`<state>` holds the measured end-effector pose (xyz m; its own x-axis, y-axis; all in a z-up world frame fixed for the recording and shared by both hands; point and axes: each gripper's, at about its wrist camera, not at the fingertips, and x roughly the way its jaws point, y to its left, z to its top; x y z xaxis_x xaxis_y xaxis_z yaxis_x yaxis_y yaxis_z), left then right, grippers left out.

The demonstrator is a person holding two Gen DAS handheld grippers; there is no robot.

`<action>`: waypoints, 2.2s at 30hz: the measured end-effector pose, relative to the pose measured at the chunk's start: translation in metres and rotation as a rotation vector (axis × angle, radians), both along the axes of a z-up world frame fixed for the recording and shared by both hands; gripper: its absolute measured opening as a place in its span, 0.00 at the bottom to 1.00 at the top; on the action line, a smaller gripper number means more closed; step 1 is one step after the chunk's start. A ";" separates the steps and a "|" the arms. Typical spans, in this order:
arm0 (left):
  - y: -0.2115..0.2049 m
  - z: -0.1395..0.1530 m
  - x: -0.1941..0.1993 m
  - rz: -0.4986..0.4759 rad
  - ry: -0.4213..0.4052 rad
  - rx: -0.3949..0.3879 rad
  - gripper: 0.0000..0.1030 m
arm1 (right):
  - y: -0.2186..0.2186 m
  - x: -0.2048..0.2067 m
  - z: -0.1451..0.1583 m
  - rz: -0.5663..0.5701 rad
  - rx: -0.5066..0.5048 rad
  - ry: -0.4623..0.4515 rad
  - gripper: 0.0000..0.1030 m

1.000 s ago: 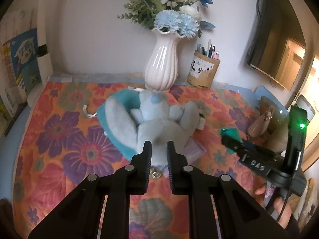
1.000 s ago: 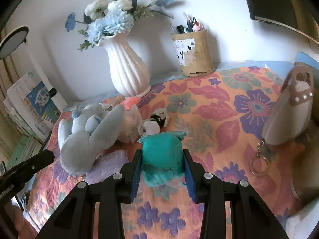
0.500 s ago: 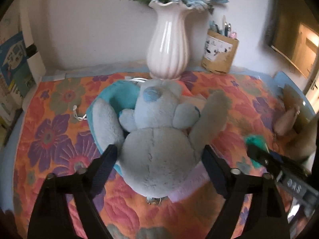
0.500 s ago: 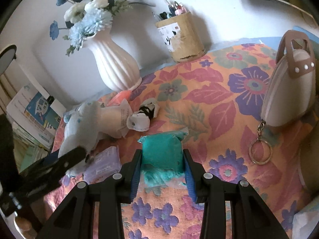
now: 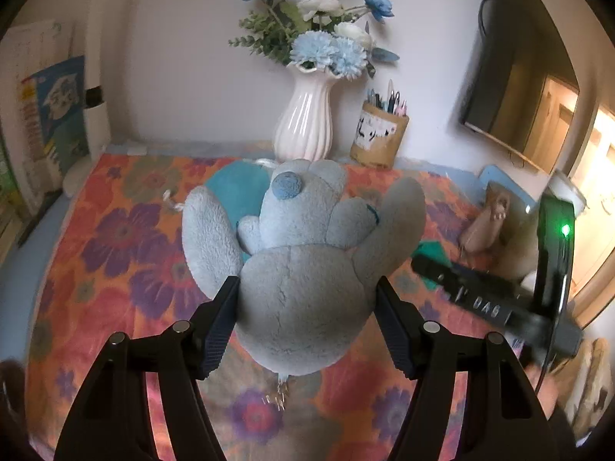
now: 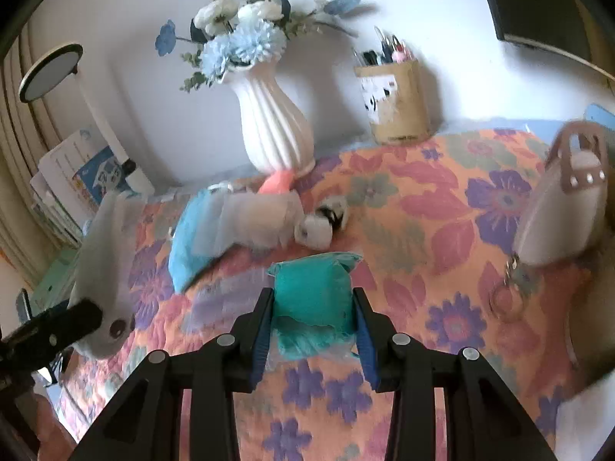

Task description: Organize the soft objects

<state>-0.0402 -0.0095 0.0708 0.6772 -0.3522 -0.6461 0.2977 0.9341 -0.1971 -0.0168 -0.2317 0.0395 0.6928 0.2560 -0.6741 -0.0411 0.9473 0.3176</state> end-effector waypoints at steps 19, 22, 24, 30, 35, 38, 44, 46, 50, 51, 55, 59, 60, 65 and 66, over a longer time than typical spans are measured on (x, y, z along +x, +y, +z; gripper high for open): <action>0.003 -0.043 -0.003 0.044 0.041 0.032 0.66 | 0.013 -0.005 -0.023 -0.022 -0.160 0.158 0.77; 0.003 -0.043 -0.004 0.043 0.039 0.035 0.66 | 0.019 -0.007 -0.022 -0.002 -0.191 0.144 0.53; 0.003 -0.043 -0.004 0.043 0.040 0.034 0.66 | 0.027 -0.009 -0.021 0.024 -0.226 0.126 0.39; 0.002 -0.043 -0.003 0.041 0.037 0.042 0.66 | 0.045 -0.020 -0.012 0.061 -0.302 0.040 0.38; -0.010 -0.037 -0.010 0.005 0.003 0.084 0.66 | 0.035 -0.030 -0.004 0.071 -0.215 0.039 0.38; -0.025 -0.027 -0.021 -0.043 -0.017 0.085 0.66 | 0.022 -0.049 0.012 0.075 -0.110 0.028 0.38; -0.074 0.015 -0.052 -0.183 -0.079 0.032 0.64 | -0.023 -0.091 0.062 -0.029 -0.089 -0.060 0.38; -0.091 0.027 -0.061 -0.228 -0.106 0.036 0.55 | -0.041 -0.108 0.078 -0.075 -0.095 -0.097 0.38; -0.130 0.044 -0.075 -0.333 -0.113 0.016 0.41 | -0.083 -0.132 0.090 -0.166 -0.064 -0.116 0.38; -0.139 0.045 -0.077 -0.345 -0.115 0.031 0.41 | -0.091 -0.134 0.092 -0.182 -0.057 -0.115 0.38; -0.145 0.039 -0.067 -0.325 -0.099 0.103 0.45 | -0.120 -0.143 0.086 -0.222 -0.021 -0.100 0.38; -0.100 0.024 -0.041 -0.230 0.048 0.001 0.74 | -0.122 -0.150 0.087 -0.186 0.006 -0.127 0.38; -0.094 0.021 -0.041 -0.216 0.068 -0.009 0.74 | -0.121 -0.149 0.086 -0.175 0.017 -0.127 0.38; -0.104 -0.012 -0.057 -0.362 0.305 -0.024 0.74 | -0.113 -0.143 0.075 -0.148 0.035 -0.107 0.38; -0.110 -0.018 -0.066 -0.389 0.326 -0.024 0.75 | -0.111 -0.141 0.073 -0.147 0.029 -0.100 0.38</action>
<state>-0.1064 -0.1195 0.0527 0.2569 -0.5555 -0.7908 0.5424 0.7601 -0.3577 -0.1583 -0.3427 0.1123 0.7873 0.1658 -0.5938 0.0643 0.9359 0.3465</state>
